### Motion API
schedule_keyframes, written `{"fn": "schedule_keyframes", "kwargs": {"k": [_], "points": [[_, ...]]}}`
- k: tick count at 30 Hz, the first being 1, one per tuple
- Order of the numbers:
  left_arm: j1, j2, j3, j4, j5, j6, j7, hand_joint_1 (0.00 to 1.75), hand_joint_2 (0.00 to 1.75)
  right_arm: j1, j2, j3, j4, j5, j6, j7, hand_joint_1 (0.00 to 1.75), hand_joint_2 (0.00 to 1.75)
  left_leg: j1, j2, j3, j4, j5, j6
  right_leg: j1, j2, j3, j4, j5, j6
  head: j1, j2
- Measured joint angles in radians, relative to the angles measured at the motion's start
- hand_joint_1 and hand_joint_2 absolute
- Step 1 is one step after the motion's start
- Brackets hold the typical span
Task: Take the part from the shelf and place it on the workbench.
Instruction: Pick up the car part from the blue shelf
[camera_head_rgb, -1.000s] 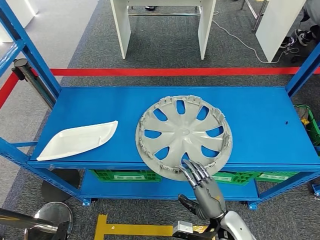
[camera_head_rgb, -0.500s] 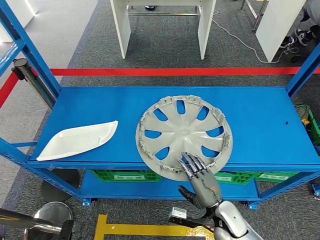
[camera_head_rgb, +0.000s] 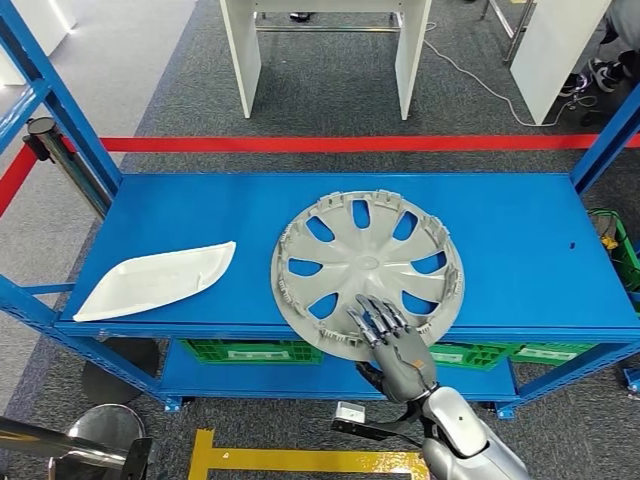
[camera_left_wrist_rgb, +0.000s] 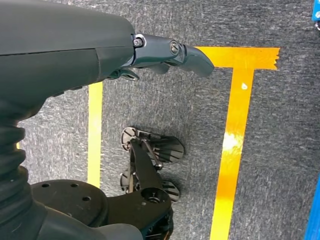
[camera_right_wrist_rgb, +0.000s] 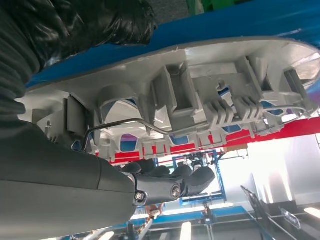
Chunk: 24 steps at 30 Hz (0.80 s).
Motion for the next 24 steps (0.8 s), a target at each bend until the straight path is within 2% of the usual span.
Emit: {"fn": "schedule_keyframes", "kwargs": {"k": [14,24], "points": [[-0.002,-0.003,-0.007,0.0,-0.028,-0.001,-0.003,0.0,1.75,-0.073,0.063,0.032,0.095,0.084,0.015,0.054,0.0,1.75,0.0,0.001,0.0,0.0,0.001,0.0,0.0,0.001,0.0,0.0,0.001,0.0,0.0,0.0],[-0.003,-0.005,-0.007,0.0,-0.035,-0.002,-0.005,0.0,1.75,-0.132,0.087,0.063,0.16,0.13,0.066,0.115,0.0,1.75,0.0,0.001,0.001,0.0,0.001,0.0,0.0,0.002,0.0,0.0,0.001,0.001,0.0,0.0]]}}
